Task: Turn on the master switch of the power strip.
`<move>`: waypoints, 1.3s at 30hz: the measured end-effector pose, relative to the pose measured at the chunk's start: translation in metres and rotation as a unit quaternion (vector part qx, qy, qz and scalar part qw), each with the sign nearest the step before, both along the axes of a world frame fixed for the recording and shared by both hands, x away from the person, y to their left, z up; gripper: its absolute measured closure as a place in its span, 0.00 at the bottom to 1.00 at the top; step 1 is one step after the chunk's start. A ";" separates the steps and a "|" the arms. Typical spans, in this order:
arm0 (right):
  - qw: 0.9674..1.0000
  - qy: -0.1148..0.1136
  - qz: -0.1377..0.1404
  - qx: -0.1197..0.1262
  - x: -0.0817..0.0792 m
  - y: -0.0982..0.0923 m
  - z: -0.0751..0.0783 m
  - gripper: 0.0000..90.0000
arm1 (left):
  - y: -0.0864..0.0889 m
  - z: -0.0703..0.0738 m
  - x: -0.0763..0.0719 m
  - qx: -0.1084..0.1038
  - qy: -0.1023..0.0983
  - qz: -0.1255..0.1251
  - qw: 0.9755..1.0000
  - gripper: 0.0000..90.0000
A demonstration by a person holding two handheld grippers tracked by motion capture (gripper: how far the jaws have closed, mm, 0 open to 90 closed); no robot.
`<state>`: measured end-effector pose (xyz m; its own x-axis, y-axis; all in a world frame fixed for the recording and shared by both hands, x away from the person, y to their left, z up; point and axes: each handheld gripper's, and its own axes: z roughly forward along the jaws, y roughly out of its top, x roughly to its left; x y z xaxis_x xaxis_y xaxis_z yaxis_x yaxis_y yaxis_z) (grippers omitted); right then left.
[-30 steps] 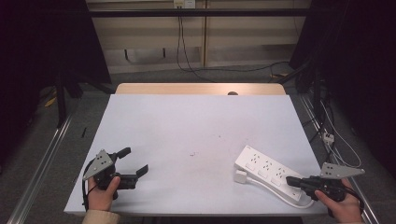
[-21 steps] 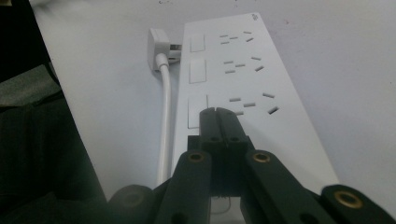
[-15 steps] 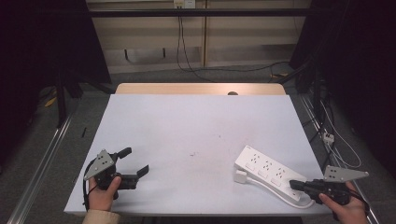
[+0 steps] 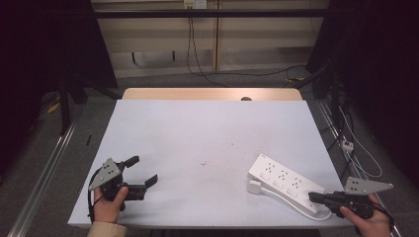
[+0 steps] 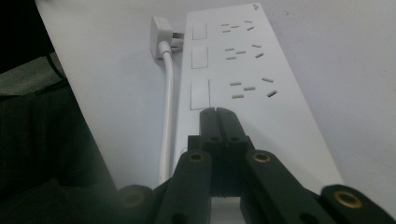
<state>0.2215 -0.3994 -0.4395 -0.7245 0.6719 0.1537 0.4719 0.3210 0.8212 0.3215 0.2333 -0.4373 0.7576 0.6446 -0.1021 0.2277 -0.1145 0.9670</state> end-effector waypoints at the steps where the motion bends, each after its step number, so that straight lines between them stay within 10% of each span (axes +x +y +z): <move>1: 1.000 0.000 0.001 0.000 0.000 0.000 0.000 1.00 | 0.000 0.000 0.000 0.000 0.000 0.000 1.000 0.04; 39: 1.000 -0.006 0.010 -0.017 -0.001 -0.003 -0.005 1.00 | 0.001 -0.001 0.001 0.002 -0.001 0.002 1.000 0.04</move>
